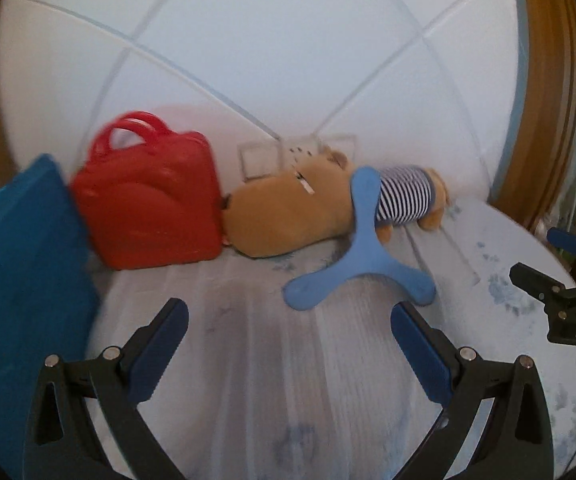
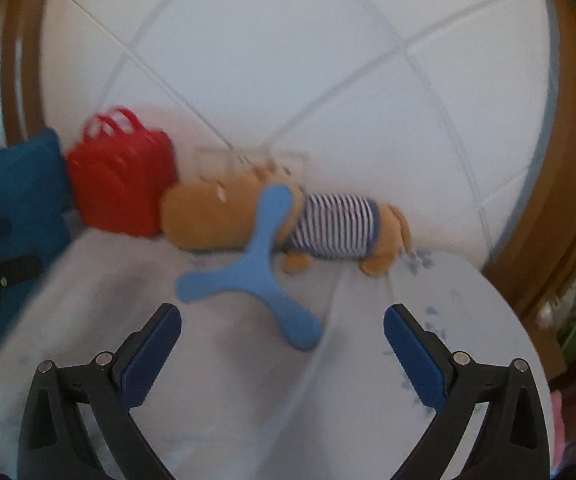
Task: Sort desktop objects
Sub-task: 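Move the right tool to the blue Y-shaped pillow on the bed, then grasp the blue Y-shaped pillow with the right tool while the left tool grasps its other arm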
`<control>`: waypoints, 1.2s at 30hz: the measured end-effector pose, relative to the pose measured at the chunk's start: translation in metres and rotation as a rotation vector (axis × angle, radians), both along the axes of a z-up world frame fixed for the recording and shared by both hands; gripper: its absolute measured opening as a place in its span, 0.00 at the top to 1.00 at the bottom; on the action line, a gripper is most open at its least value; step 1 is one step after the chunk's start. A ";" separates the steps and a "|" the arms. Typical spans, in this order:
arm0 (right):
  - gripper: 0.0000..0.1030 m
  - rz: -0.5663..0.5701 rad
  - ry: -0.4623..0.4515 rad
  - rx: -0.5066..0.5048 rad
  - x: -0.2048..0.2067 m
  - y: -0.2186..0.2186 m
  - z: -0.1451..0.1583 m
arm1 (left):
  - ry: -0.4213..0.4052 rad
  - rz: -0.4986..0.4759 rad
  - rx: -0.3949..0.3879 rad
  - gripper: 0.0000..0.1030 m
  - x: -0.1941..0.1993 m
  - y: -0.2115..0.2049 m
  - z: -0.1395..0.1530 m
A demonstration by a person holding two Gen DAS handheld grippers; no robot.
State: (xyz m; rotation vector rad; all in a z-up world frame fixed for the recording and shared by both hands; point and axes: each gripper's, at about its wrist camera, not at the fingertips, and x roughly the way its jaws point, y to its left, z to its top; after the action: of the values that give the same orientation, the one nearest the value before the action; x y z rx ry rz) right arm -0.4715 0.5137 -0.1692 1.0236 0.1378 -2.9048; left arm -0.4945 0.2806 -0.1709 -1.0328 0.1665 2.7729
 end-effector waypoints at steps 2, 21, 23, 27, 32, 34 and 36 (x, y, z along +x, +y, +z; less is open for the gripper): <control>0.00 -0.003 -0.025 0.004 -0.019 0.015 -0.023 | -0.026 -0.019 -0.009 0.00 -0.026 0.012 -0.023; 0.00 0.147 -0.155 0.229 -0.153 -0.009 -0.182 | -0.158 -0.169 -0.089 0.00 -0.174 0.061 -0.193; 0.00 0.152 -0.155 0.225 -0.159 -0.008 -0.186 | -0.173 -0.182 -0.078 0.01 -0.180 0.063 -0.200; 0.00 0.158 -0.148 0.210 -0.164 -0.004 -0.191 | -0.207 -0.204 -0.017 0.20 -0.189 0.061 -0.202; 0.51 0.130 -0.190 0.194 -0.172 -0.001 -0.195 | -0.174 -0.209 -0.050 0.26 -0.178 0.065 -0.195; 0.51 0.132 -0.202 0.186 -0.171 0.000 -0.195 | -0.158 -0.197 -0.063 0.28 -0.171 0.064 -0.190; 0.52 0.138 -0.193 0.182 -0.166 0.001 -0.189 | -0.131 -0.182 -0.054 0.28 -0.161 0.061 -0.177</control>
State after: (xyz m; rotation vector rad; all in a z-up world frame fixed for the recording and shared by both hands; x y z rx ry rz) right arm -0.6370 0.5144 -0.3581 1.2605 0.4504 -2.6906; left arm -0.6554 0.3413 -0.3484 -1.1461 0.3036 2.5425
